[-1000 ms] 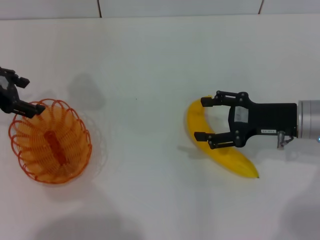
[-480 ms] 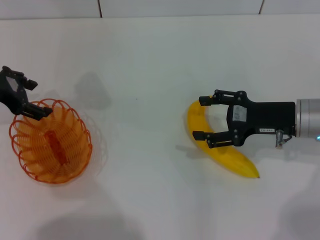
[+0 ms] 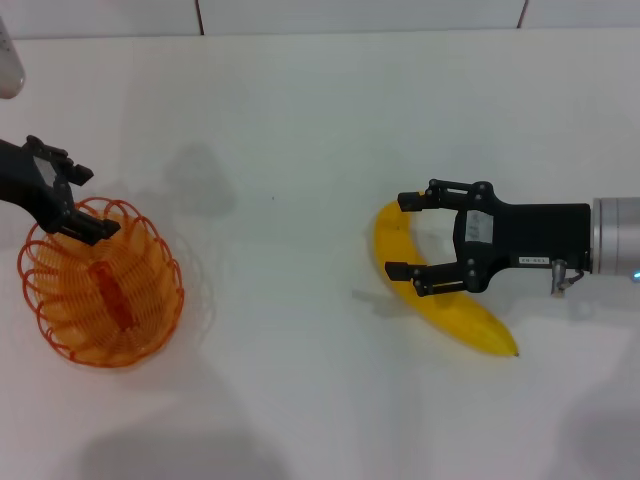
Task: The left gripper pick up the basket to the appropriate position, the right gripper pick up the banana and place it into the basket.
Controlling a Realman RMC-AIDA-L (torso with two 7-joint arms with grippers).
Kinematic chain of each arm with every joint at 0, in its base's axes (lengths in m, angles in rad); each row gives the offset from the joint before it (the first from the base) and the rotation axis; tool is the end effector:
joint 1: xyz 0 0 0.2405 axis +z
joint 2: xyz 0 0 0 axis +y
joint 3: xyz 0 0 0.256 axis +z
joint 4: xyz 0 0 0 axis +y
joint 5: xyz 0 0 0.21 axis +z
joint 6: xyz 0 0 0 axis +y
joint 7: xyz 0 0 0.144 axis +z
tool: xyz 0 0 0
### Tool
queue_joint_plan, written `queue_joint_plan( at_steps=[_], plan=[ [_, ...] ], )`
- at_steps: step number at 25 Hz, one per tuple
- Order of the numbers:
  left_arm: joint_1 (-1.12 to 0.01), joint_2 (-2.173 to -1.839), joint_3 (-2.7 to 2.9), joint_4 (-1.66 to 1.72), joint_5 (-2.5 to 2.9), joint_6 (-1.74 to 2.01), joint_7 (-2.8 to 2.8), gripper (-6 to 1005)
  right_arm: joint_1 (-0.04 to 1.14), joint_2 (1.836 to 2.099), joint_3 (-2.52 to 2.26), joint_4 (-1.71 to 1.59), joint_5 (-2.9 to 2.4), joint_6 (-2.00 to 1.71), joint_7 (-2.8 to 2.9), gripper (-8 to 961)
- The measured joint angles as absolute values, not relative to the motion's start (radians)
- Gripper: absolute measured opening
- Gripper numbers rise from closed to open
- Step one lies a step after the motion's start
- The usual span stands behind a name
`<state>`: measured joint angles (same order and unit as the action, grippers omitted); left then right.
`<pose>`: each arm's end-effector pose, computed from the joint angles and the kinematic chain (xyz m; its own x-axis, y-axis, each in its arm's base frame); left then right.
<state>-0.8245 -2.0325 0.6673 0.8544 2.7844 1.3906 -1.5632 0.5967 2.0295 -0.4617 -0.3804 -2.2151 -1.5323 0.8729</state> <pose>-0.2531 0.4137 0.0492 0.9271 0.2853 -0.2432 0.1718 -0.8999 -0.4008 0.2854 0.3183 -0.0218 0.9020 -0.0772 -0.4247 -0.1998 -0.9468 -0.2522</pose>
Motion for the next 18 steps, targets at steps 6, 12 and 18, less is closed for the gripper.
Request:
queue_joint_plan(
  at_steps=[6, 12, 18],
  plan=[
    [-0.825, -2.034, 0.681, 0.854, 2.79, 1.39, -1.589, 838, 0.597, 2.03, -0.462, -0.38, -2.212, -1.532, 0.873, 883],
    [-0.828, -2.032, 0.763, 0.836, 2.791, 1.379, -1.643, 647, 0.597, 2.029, -0.462, -0.38, -2.211, -1.532, 0.873, 883],
    [-0.829, -2.03, 0.769, 0.828, 2.792, 1.376, -1.648, 406, 0.597, 2.029, -0.462, -0.38, -2.21, -1.532, 0.873, 883]
  ],
)
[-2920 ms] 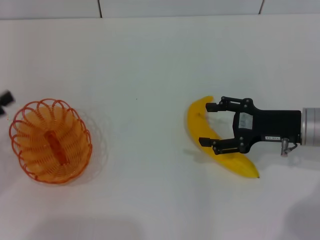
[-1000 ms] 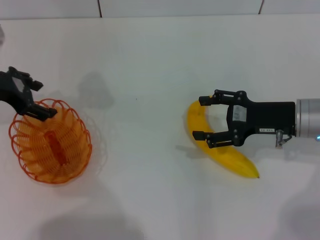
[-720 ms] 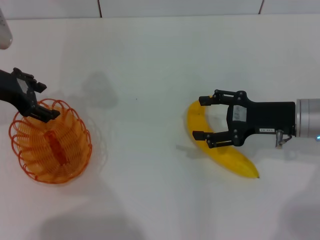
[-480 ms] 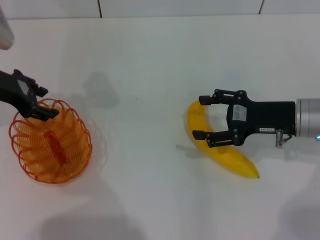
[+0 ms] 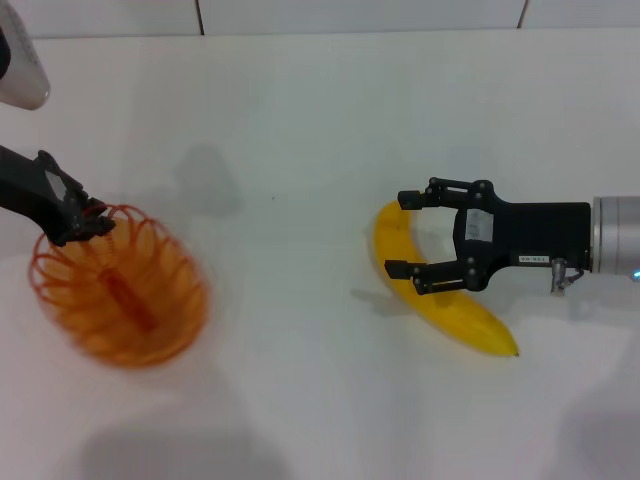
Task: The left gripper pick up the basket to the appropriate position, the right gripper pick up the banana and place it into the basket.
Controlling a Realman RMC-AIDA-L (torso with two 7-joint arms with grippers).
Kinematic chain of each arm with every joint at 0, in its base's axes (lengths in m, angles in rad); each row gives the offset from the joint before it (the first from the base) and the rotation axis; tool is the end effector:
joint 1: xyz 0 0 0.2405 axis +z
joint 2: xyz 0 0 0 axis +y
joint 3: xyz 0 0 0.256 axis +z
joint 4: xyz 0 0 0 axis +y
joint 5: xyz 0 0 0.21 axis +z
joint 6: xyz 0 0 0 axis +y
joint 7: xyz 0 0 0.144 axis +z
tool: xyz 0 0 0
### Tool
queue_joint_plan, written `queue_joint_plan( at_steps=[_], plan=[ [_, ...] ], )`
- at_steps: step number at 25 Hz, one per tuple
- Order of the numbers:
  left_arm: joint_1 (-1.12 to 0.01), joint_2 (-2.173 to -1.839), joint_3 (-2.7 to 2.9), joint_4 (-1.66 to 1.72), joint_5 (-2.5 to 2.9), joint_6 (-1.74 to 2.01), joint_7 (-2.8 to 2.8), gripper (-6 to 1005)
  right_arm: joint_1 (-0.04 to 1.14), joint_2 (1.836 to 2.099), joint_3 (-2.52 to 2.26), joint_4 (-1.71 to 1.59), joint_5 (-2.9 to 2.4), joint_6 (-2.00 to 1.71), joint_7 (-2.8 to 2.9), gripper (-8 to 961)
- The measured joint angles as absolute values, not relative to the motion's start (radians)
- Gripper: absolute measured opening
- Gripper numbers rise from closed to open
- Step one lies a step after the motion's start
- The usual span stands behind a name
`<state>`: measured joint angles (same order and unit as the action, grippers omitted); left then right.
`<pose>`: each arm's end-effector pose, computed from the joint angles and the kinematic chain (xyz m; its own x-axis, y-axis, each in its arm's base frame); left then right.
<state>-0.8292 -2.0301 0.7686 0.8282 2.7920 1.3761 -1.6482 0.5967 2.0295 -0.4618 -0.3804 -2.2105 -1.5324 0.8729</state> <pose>-0.2504 0.4129 0.0373 0.9034 0.3102 -0.2961 0.1885 -0.9074 -0.3755 0.2851 0.3187 -0.0215 0.9006 -0.0763 -0.4278 -0.2010 -0.9459 -0.2546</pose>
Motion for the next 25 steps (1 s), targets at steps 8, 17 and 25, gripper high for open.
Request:
queue_joint_plan(
  at_steps=[8, 17, 25],
  plan=[
    [-0.829, -2.03, 0.771, 0.831, 2.794, 1.366, -1.661, 130, 0.597, 2.029, -0.462, -0.38, -2.21, -1.532, 0.873, 883],
    [-0.828, -2.032, 0.772, 0.834, 2.806, 1.367, -1.67, 87, 0.596, 2.029, -0.462, -0.38, -2.21, -1.535, 0.874, 883],
    [-0.813, -2.033, 0.756, 0.865, 2.788, 1.414, -1.675, 76, 0.585, 2.027, -0.456, -0.38, -2.21, -1.536, 0.874, 883]
  ],
)
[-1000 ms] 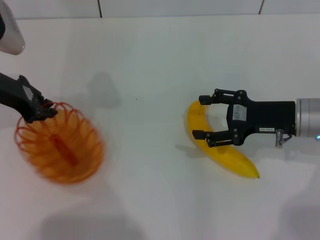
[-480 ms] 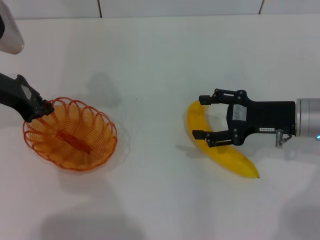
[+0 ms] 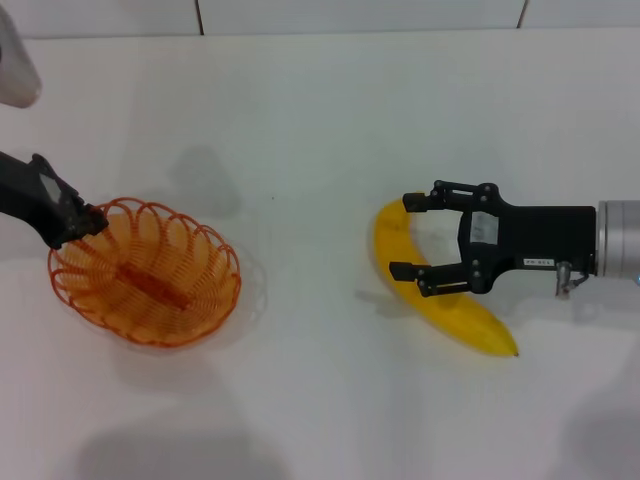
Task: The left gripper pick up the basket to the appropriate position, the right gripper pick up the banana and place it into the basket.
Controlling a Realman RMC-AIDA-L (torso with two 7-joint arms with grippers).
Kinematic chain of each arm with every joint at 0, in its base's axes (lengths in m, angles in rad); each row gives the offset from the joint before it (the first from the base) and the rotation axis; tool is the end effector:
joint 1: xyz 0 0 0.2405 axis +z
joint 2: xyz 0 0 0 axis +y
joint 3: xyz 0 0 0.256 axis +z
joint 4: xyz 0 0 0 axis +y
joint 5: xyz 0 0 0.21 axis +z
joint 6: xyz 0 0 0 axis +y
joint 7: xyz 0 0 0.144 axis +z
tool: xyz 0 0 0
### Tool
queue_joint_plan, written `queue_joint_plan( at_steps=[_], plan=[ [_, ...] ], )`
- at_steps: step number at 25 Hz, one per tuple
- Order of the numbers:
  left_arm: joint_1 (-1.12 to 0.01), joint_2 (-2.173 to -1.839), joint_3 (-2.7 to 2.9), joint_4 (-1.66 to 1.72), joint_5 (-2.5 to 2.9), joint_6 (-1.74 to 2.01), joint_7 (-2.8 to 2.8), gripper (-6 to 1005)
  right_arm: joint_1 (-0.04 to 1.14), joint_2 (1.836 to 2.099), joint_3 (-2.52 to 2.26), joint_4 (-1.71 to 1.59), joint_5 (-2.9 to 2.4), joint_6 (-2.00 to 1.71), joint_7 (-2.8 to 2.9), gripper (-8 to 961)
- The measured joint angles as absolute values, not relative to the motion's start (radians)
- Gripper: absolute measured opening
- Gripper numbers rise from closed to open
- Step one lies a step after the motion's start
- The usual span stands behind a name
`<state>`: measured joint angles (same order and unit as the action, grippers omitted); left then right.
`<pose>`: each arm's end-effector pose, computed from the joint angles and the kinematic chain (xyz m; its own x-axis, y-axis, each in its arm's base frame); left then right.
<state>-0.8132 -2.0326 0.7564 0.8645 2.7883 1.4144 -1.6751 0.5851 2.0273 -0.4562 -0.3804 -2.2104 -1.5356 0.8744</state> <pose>-0.2515 0.4081 0.0425 0.8980 0.3433 -0.2750 0.2270 -0.8972 -0.3788 0.2889 0.3158 -0.0200 0.8979 -0.0873 -0.4313 -0.2150 -0.9423 -0.2567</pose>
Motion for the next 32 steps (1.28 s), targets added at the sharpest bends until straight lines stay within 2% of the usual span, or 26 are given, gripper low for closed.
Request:
queue_joint_plan(
  at_steps=[11, 27, 32],
  plan=[
    [-0.704, -2.027, 0.729, 1.037, 2.606, 1.543, -1.684, 67, 0.576, 2.025, -0.452, -0.38, -2.209, -1.536, 0.874, 883],
    [-0.688, -2.034, 0.714, 1.029, 2.521, 1.553, -1.86, 68, 0.58, 2.026, -0.453, -0.382, -2.207, -1.535, 0.874, 884],
    [-0.722, -2.034, 0.715, 0.951, 2.52, 1.536, -1.974, 68, 0.582, 2.026, -0.452, -0.382, -2.207, -1.535, 0.874, 883]
  ],
)
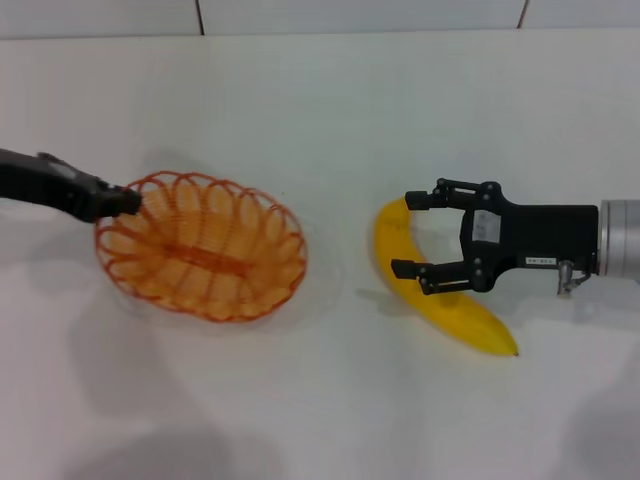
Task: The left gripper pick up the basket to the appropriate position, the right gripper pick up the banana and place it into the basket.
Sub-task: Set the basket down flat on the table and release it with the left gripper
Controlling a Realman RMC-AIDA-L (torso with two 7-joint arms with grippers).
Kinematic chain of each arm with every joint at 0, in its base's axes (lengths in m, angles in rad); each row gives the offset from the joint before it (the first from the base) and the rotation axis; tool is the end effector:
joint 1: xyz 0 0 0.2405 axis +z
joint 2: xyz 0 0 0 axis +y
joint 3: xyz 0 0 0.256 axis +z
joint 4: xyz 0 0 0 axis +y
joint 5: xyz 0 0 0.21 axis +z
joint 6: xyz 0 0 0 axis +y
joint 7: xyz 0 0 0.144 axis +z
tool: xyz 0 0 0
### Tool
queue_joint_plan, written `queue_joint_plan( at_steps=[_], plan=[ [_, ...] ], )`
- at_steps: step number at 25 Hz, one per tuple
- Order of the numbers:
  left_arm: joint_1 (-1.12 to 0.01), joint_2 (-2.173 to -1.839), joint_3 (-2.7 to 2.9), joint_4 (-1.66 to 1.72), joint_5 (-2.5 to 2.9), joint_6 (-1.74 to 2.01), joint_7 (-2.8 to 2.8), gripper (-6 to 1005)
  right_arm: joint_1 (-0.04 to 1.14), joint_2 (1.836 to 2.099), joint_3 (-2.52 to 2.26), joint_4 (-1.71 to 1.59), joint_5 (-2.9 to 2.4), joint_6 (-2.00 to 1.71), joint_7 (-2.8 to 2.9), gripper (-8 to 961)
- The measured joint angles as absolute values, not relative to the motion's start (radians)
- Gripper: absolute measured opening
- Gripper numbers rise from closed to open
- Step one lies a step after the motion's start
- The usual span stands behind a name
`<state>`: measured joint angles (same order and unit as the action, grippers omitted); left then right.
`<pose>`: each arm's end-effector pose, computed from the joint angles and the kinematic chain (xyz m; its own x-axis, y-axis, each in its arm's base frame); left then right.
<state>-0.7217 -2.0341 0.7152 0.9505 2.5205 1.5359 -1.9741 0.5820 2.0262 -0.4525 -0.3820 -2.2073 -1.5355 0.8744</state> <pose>-0.2404 0.3892 0.0508 0.7920 0.6035 0.0927 0.5987 -0.7379 -0.3116 0.2900 0.3158 -0.0187 0.8967 -0.0885 -0.4337 -0.2197 -0.9395 -0.2627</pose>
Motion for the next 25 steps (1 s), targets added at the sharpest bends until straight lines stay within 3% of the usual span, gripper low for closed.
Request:
queue_joint_plan(
  at_steps=[11, 25],
  plan=[
    [-0.829, -2.028, 0.717, 0.699, 2.535, 1.406, -2.136, 68, 0.594, 2.029, -0.451, -0.382, -2.206, -1.535, 0.874, 883],
    [-0.866, -2.027, 0.718, 0.587, 2.576, 1.318, -2.154, 71, 0.597, 2.03, -0.452, -0.382, -2.181, -1.548, 0.874, 882]
  ],
)
